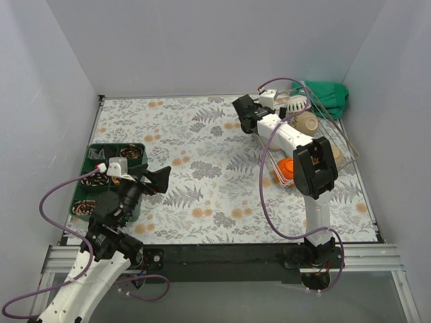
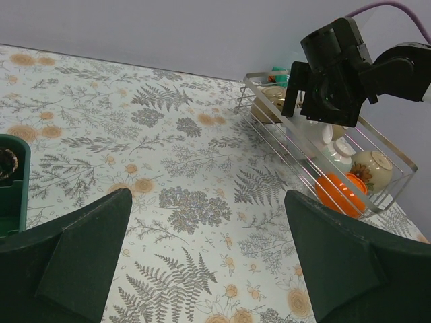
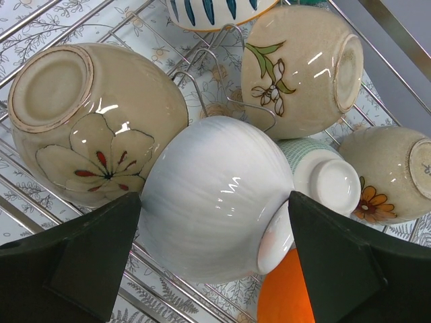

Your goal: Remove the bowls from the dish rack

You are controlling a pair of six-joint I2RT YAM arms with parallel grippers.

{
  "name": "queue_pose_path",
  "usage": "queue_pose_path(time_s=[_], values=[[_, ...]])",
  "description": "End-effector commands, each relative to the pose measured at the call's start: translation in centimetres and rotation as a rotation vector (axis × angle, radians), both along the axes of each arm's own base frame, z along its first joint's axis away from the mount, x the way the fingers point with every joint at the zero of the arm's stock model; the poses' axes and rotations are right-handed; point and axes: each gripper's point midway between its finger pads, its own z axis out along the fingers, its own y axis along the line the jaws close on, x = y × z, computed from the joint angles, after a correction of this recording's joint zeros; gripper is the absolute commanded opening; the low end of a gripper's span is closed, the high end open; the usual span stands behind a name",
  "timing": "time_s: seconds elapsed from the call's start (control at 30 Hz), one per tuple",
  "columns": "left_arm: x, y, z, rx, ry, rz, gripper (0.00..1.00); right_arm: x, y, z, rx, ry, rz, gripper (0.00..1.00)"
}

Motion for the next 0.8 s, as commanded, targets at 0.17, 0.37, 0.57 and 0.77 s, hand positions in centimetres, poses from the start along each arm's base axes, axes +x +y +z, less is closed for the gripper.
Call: queue_pose_path(time_s=[0.17, 0.37, 0.57, 0.77], values=[[-0.2, 0.3, 1.1, 0.007, -0.020, 0.008, 0.98, -0.5, 0.3, -2.2, 0.103, 0.092, 0.024, 0.99], [-0.1, 0.2, 0.8, 0.010, -0.011, 0.006, 0.98, -1.7, -1.0, -3.2, 0.104, 0.163, 0.027, 0.99], [0.0, 0.0, 0.7, 0.015, -0.003, 0.000, 0.98, -2.4, -1.2, -3.9, 0.140, 0.234, 0.068, 0.99], [0.1, 0.0, 0.5, 0.018, 0.002, 0.000, 0.98, -2.8, -1.7, -3.2, 0.106, 0.264, 0.095, 0.99]])
